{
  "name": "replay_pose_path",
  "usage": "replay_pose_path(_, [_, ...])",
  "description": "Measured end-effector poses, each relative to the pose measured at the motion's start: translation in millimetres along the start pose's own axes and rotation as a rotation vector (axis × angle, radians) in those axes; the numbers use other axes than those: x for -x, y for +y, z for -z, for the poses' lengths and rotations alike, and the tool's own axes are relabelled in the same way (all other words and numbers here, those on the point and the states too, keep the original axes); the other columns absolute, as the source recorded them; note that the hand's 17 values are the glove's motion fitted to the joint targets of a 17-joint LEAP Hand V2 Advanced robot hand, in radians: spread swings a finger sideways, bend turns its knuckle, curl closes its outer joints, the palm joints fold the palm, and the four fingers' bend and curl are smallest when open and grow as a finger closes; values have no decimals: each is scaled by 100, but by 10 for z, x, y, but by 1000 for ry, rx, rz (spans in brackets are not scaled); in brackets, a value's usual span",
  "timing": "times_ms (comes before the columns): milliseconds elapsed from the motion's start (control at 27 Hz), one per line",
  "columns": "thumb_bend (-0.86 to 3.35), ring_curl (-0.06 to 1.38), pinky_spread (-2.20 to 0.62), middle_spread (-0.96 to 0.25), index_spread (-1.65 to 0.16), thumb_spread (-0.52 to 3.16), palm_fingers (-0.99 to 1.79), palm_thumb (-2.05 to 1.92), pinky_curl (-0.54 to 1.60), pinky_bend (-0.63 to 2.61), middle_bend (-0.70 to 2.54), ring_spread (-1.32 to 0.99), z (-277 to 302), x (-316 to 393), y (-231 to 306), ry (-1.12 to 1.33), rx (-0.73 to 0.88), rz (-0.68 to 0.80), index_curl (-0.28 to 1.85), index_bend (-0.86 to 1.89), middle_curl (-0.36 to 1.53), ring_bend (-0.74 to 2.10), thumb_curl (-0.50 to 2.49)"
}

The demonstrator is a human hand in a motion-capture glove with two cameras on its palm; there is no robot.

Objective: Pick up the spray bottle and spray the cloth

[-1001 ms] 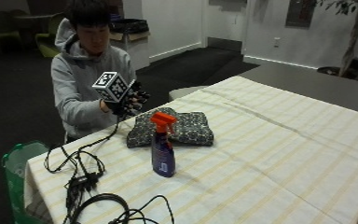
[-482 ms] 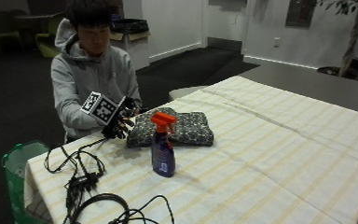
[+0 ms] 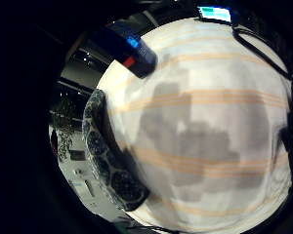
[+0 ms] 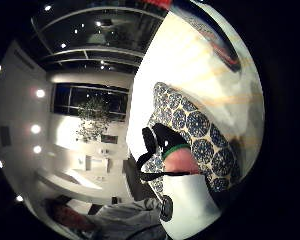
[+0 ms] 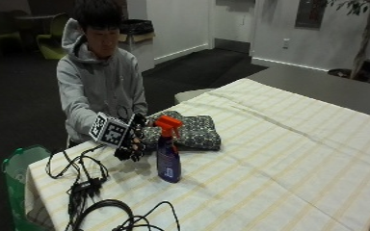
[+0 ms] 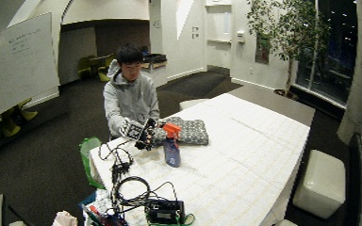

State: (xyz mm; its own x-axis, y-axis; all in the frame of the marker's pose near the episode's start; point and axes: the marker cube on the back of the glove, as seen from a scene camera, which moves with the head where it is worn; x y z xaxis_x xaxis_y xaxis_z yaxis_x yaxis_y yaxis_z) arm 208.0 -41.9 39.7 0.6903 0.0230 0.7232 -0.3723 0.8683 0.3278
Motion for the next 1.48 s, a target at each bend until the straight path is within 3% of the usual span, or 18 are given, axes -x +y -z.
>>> replay_pose_path(778, [-2,25,27,3,-37,92,-7,66,35,55,25,7,-150,-151,-675,-207,-150,-136,6,7,32,31,33])
replay_pose_path(1112, [-3,26,24,4,-35,90,-4,68,35,55,26,5,-320,-153,-814,-295,-206,-110,7,9,33,34,33])
replay_pose_path(1483, [0,30,24,6,-31,83,28,81,36,64,22,7,-420,-177,-964,-340,-368,-68,10,11,32,49,36])
